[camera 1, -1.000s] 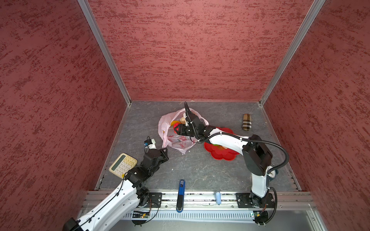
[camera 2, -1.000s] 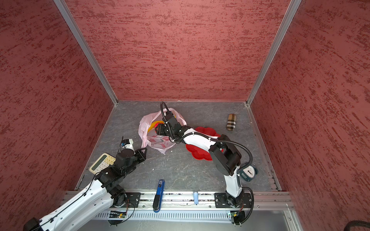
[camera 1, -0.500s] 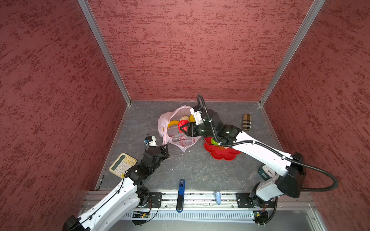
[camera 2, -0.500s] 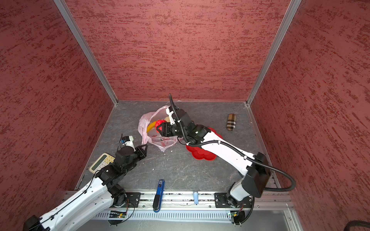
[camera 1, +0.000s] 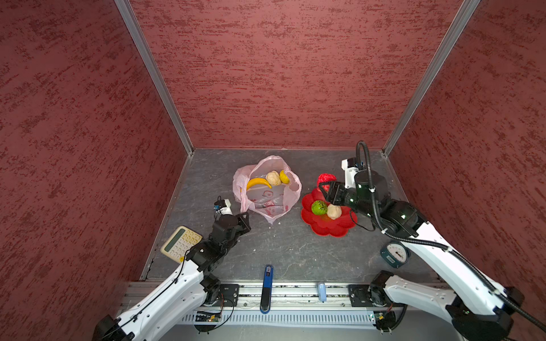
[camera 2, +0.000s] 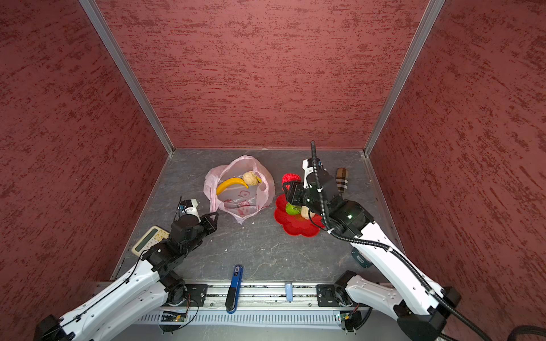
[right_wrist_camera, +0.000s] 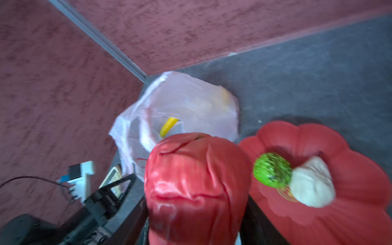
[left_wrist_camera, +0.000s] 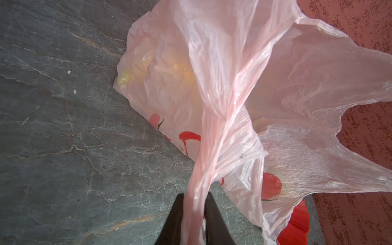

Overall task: Take fruits out of the plastic bag
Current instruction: Place the fruit on the plate.

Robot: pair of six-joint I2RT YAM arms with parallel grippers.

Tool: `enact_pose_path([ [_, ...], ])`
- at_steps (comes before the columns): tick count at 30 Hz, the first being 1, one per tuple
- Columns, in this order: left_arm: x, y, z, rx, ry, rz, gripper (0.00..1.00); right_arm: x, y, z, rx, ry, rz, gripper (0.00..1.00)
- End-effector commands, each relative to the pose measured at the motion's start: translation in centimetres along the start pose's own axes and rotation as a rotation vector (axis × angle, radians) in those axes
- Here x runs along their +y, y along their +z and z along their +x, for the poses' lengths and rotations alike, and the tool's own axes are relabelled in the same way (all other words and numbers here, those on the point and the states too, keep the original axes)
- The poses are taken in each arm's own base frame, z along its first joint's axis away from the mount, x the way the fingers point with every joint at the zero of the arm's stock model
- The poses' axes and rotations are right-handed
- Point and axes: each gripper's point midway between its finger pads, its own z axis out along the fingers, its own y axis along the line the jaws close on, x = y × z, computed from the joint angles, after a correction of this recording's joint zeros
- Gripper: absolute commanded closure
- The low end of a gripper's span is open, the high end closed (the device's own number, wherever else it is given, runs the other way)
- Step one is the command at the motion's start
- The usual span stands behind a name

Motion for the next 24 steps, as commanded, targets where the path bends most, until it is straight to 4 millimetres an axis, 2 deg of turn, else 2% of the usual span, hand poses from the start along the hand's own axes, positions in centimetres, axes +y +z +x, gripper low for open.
enact_pose_path([
  [1,-0.8,-0.2,-1.0,-0.019,0.013,0.013,0.81,-4.7,1.4,4.1,0.104,0.051,0.145,0.59],
  [3,-0.9,-0.1,-1.0,-0.018,0.013,0.012,0.81,-6.7,2.8,6.7,0.168,0.06,0.198,0.59],
  [6,-1.0,0.0,-1.0,-0.017,0.016,0.012,0.81,-8.5,4.9,9.7,0.244,0.064,0.236,0.59],
  [10,-0.9,-0.1,-1.1,-0.018,0.018,0.008,0.81,-10.1,7.3,12.1,0.304,0.061,0.281,0.59],
  [17,-0.7,-0.4,-1.2,-0.026,0.02,0.001,0.81,-11.7,9.7,14.6,0.371,0.074,0.311,0.59],
  [24,-0.5,-0.5,-1.1,-0.025,0.017,-0.002,0.81,-12.7,11.2,15.4,0.39,0.086,0.328,0.57],
])
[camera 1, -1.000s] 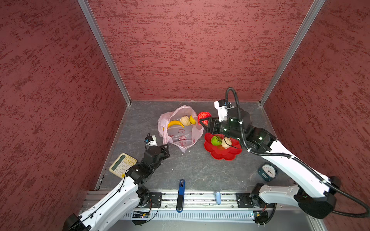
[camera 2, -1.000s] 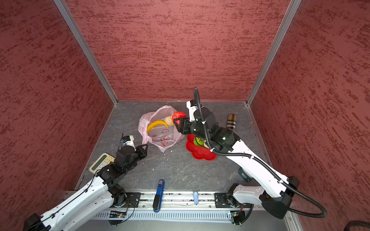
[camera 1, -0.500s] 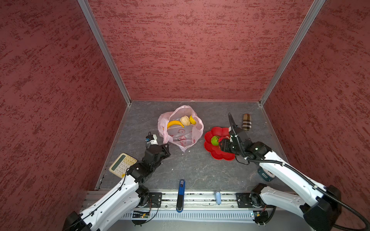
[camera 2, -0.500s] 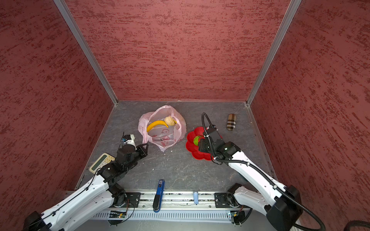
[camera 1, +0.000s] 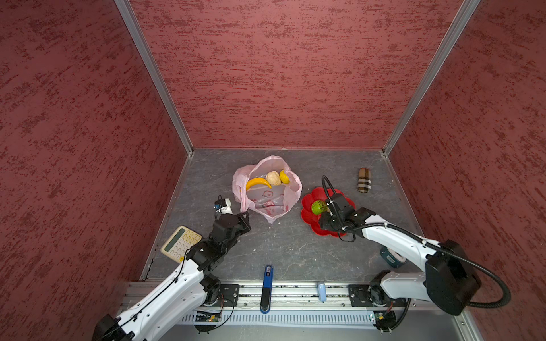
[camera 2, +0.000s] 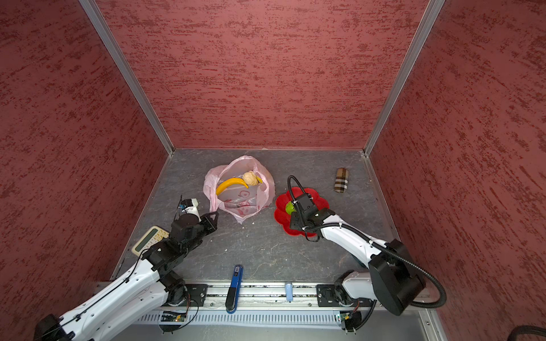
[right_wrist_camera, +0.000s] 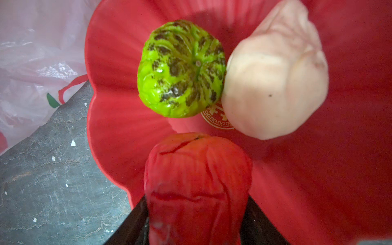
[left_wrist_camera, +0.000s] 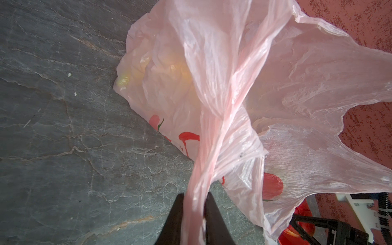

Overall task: Take fruits out of the plastic bag
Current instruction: Place the fruit on the plate, then move the plastic bag to the center of the table.

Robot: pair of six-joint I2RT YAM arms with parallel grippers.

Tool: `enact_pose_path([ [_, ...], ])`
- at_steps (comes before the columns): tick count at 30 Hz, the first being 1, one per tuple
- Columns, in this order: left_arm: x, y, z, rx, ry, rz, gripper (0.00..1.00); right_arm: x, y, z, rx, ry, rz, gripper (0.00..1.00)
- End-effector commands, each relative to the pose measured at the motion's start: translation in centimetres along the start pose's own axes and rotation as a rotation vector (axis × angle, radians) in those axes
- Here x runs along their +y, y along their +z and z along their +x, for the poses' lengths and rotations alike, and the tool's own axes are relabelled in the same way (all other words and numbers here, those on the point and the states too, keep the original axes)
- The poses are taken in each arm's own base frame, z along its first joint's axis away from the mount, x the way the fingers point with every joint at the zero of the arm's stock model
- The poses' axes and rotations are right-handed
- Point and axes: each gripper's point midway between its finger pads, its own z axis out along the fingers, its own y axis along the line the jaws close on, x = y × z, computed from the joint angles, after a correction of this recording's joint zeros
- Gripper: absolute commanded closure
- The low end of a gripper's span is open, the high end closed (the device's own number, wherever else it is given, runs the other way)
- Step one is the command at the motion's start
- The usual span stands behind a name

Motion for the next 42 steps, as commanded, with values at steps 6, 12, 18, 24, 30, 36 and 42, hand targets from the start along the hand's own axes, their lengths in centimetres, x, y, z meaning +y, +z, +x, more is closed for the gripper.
enact_pose_path([
  [6,-0.3,-0.6,-1.0,-0.03,0.009,0.0,0.81,0.0,1.5,-0.3,0.001,0.024,-0.012,0.51],
  [12,-0.3,-0.7,-1.0,-0.03,0.01,-0.001,0.81,-0.5,2.0,-0.2,0.004,0.03,0.001,0.4],
  [18,-0.3,-0.9,-1.1,-0.03,0.008,-0.001,0.81,-0.6,1.5,-0.6,-0.014,0.03,0.008,0.28],
  [24,0.3,-1.9,-0.9,-0.015,0.001,-0.021,0.84,-0.5,0.3,-1.5,-0.05,0.028,0.007,0.18],
  [30,0.7,-3.4,-0.1,0.038,-0.008,-0.051,0.89,0.4,-1.9,-3.0,-0.095,0.017,-0.012,0.16],
  [36,0.3,-5.1,0.7,0.064,0.011,-0.067,0.93,1.4,-4.8,-4.9,-0.164,-0.001,-0.04,0.15],
  [42,0.6,-6.2,1.4,0.062,0.008,-0.078,0.96,2.0,-6.6,-6.0,-0.204,-0.024,-0.054,0.15],
])
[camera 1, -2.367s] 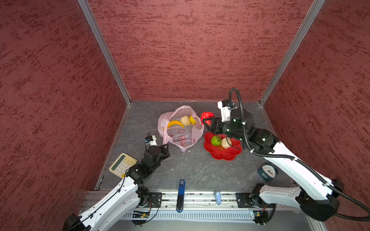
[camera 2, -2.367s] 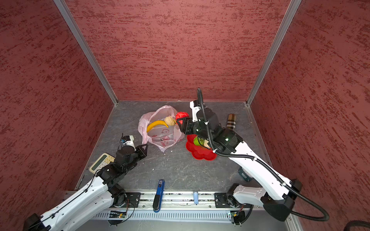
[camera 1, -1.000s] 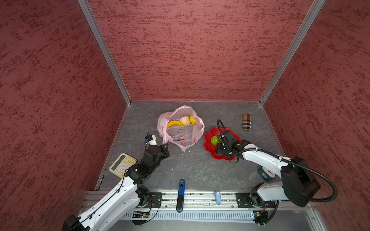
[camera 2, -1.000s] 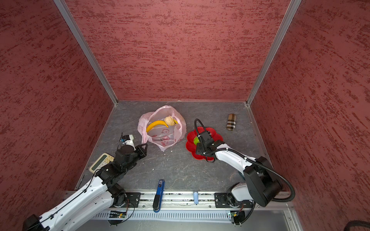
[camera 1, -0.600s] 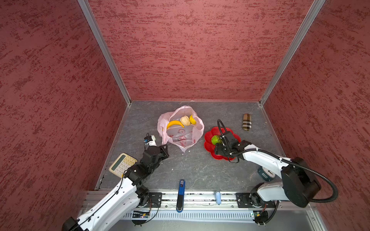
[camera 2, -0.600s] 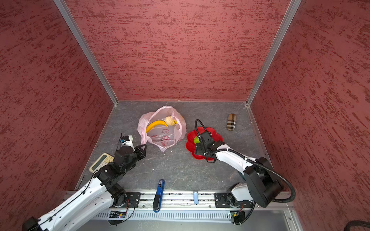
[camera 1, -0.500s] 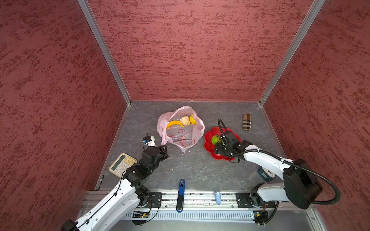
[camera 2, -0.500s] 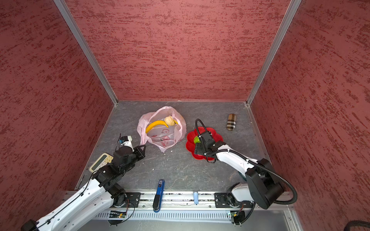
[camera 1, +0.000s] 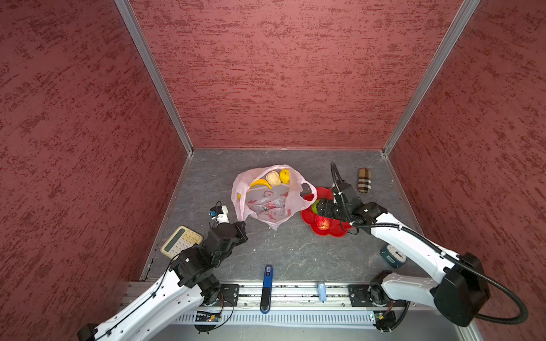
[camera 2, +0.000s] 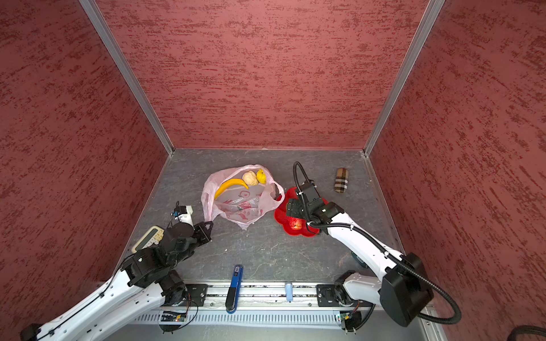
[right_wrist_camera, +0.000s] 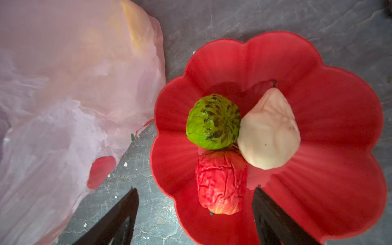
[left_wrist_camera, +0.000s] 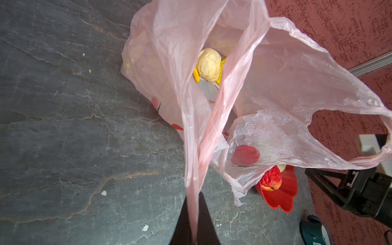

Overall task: Take fruits out of the plastic bag
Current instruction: Move the plastic bag to the center of the table.

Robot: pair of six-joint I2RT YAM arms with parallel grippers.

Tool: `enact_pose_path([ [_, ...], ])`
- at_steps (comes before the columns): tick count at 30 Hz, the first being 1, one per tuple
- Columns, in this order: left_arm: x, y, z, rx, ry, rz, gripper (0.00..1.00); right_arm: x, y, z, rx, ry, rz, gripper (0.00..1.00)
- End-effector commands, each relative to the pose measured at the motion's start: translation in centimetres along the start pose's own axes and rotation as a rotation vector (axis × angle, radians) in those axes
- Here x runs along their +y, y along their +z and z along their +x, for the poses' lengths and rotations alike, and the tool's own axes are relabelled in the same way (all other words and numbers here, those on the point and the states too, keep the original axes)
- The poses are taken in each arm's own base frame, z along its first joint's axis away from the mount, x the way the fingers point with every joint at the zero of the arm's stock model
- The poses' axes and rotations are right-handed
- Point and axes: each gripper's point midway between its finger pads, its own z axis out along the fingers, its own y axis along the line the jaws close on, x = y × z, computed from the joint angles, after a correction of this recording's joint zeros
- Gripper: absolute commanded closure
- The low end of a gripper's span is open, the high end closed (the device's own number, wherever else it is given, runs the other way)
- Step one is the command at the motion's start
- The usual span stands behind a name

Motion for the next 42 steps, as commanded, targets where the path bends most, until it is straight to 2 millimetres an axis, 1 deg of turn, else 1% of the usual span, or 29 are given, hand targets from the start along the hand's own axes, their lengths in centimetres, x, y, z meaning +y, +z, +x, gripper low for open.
enact_pose_path([
  [1,1.2,-0.8,-0.1,-0.022,-0.014,-0.054,1.0,-0.7,-0.8,-0.7,-0.021,-0.018,0.037,0.15],
  [4,1.3,-1.6,0.0,-0.021,-0.022,-0.056,1.0,-0.5,-1.0,-0.9,-0.028,-0.022,0.026,0.15],
  [9,2.3,-3.5,0.4,-0.006,-0.025,-0.079,1.0,0.1,-1.7,-1.9,-0.06,-0.035,0.01,0.15],
  [15,3.1,-4.9,1.5,0.045,-0.016,-0.092,1.0,0.9,-3.2,-4.0,-0.118,-0.067,0.013,0.15],
  [18,3.0,-5.6,1.2,0.048,0.001,-0.097,1.0,1.1,-4.2,-5.2,-0.156,-0.076,0.018,0.15],
  [24,1.4,-6.9,0.5,0.051,0.039,-0.051,1.0,1.4,-6.1,-7.1,-0.233,-0.088,0.022,0.14],
  [27,0.1,-7.2,0.7,0.072,0.035,0.011,1.0,2.2,-7.8,-8.6,-0.286,-0.113,0.003,0.14],
  [30,-0.4,-7.5,1.1,0.094,0.041,0.035,1.0,3.3,-9.9,-10.6,-0.345,-0.143,-0.019,0.14],
  [33,-0.4,-7.5,1.3,0.101,0.05,0.036,1.0,5.0,-12.1,-12.4,-0.393,-0.18,-0.061,0.16],
  [34,-0.4,-7.4,1.3,0.092,0.057,0.032,1.0,5.8,-12.6,-12.9,-0.395,-0.2,-0.085,0.18],
  [36,-0.3,-7.0,1.0,0.053,0.069,0.022,1.0,7.7,-13.3,-13.5,-0.389,-0.24,-0.142,0.23],
  [37,-0.4,-6.7,0.8,0.025,0.075,0.018,1.0,9.0,-13.7,-13.7,-0.385,-0.266,-0.173,0.24],
  [39,-0.5,-6.0,0.5,-0.026,0.081,0.01,1.0,11.7,-13.8,-13.7,-0.375,-0.32,-0.21,0.26],
  [42,-1.4,-4.9,0.6,-0.07,0.095,0.024,1.0,16.1,-12.5,-12.5,-0.33,-0.395,-0.254,0.27],
])
